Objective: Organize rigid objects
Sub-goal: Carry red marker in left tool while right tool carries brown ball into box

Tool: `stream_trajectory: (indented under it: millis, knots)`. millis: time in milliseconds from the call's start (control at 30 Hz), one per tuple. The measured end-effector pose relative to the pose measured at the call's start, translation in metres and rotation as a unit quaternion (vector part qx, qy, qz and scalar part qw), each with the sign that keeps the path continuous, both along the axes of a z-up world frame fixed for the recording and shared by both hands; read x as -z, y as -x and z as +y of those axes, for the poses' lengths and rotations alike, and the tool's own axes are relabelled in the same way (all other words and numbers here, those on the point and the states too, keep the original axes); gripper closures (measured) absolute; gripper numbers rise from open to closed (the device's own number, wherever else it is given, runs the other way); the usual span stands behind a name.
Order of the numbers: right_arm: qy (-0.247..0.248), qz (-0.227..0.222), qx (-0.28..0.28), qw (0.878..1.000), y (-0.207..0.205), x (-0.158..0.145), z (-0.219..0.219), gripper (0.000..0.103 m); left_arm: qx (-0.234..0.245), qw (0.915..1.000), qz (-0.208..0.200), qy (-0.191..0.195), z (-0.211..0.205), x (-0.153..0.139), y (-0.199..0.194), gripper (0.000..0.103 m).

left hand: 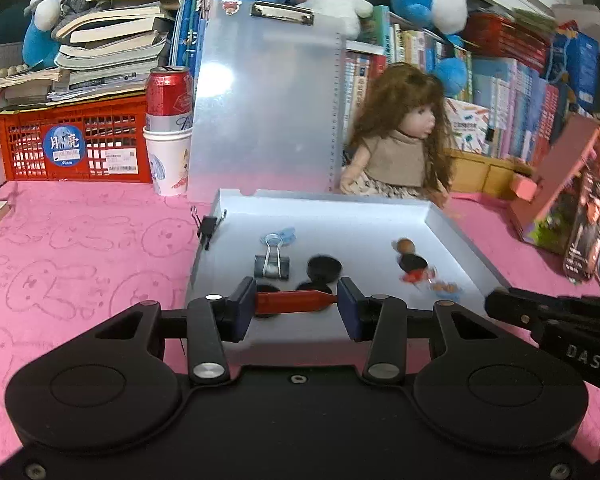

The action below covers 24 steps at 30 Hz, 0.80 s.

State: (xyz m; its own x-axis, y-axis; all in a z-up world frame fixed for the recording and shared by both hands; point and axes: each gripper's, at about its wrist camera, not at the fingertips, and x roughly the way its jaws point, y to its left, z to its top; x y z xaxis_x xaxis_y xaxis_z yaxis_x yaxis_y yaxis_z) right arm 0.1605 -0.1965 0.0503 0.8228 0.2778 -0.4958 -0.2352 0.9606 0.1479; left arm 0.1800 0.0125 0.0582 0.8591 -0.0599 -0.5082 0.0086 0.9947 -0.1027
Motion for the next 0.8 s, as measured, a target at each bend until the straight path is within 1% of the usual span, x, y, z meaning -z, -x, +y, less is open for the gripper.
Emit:
stream_trajectory:
  millis: [100,233,467,567,700,800]
  knots:
    - [0.003,0.001,0.011,1.0,-0.01,-0.001,-0.001,0.082,-0.002,1.0,0.0,0.001,0.006,-0.004,-0.014,0.061]
    - [-0.005,0.012,0.022,1.0,-0.022,0.002,-0.004,0.082,-0.003,0.9998,0.015,0.009,0.01,-0.001,-0.03,0.061]
    - [-0.021,0.039,0.031,0.999,-0.036,0.013,-0.008,0.082,-0.007,0.9995,0.029,0.002,0.006,0.013,-0.04,0.061]
    - [-0.025,0.044,0.035,0.998,-0.041,0.014,-0.008,0.082,-0.007,0.9995,0.032,-0.002,0.004,0.017,-0.043,0.061]
    - [-0.029,0.053,0.035,0.998,-0.054,0.013,-0.009,0.082,-0.012,0.9995,0.03,-0.007,0.006,0.013,-0.054,0.061]
    - [-0.034,0.064,0.038,0.997,-0.072,0.009,-0.009,0.082,-0.011,0.9994,0.031,-0.005,0.006,0.008,-0.073,0.061]
